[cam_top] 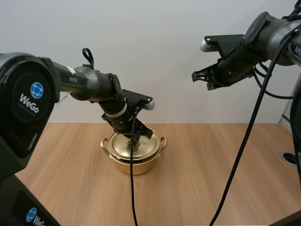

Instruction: Open the pot, put the car inside, and close it

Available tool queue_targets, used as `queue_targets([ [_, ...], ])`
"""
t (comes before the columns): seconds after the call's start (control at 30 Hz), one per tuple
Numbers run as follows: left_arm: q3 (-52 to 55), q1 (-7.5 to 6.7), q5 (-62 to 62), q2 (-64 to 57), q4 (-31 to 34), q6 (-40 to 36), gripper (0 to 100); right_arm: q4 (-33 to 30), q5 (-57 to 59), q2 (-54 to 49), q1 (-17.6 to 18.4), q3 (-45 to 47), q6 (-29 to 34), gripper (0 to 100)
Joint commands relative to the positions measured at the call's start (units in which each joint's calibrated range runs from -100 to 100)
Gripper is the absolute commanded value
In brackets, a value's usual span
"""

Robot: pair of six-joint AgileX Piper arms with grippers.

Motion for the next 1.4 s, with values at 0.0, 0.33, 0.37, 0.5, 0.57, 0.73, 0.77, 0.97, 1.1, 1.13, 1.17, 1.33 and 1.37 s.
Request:
queue_targets([
  [0.0, 0.07, 0.04, -0.05, 0.45, 0.09, 0.09, 0, -0.03, 0.04, -0.04, -0.01, -0.02, -0.17, 0],
  [0.33, 0.07, 0.04, -1.55, 1.35, 1.16, -0.51, 76, -0.03, 0.19, -0.04, -0.01, -0.02, -1.29, 0],
  [0.37, -0.08, 0.04, -1.55, 1.35, 1.58, -0.77, 78, -0.03, 0.19, -0.04, -0.01, -0.02, -1.29, 0],
  [0.5, -1.04, 0.04, -1.18, -0.25, 4.03, -1.85, 76, -0.03, 0.19, -0.04, -0.01, -0.02, -1.29, 0],
  [0.57, -2.7, 0.04, 0.28, -2.03, 5.13, -2.7, 72, 0.9, 0.19, -0.04, -0.01, -0.02, -1.29, 0],
  [0.73, -7.58, 0.04, 2.4, -8.86, 8.57, -6.28, 4, 4.45, 0.89, -0.04, -0.01, -0.02, -0.76, 0],
  [0.77, -8.24, 0.04, 2.54, -10.59, 8.7, -6.28, 0, 5.47, 0.89, -0.04, -0.01, -0.02, -0.42, 0],
  [0.97, -11.88, 0.04, 3.02, -21.21, 8.79, -6.28, 0, 14.74, 6.12, -1.44, 0.42, -0.02, 0.15, 0],
  [1.1, -12.67, 0.04, 4.4, -29.94, 7.5, -6.28, 0, 15.96, -0.12, -7.41, 3.53, -0.02, -3.24, 0],
  [1.13, -12.67, 0.04, 4.67, -32.26, 7.11, -6.49, 0, 15.17, -2.96, -9.77, 4.66, -0.02, -3.5, 0],
  [1.17, -12.67, 0.04, 4.85, -34.1, 6.87, -7.22, 0, 14.42, -4.68, -11.77, 5.57, -0.02, -3.5, 0],
  [1.33, -12.67, 0.04, 5.44, -45.01, 6.87, -13.08, 0, 14.07, -3.78, -24.27, 9.52, -0.02, -3.5, 0],
  [1.37, -12.67, 0.04, 5.88, -47.5, 6.87, -13.08, 0, 14.07, -3.36, -26.42, 9.72, -0.02, -3.5, 0],
])
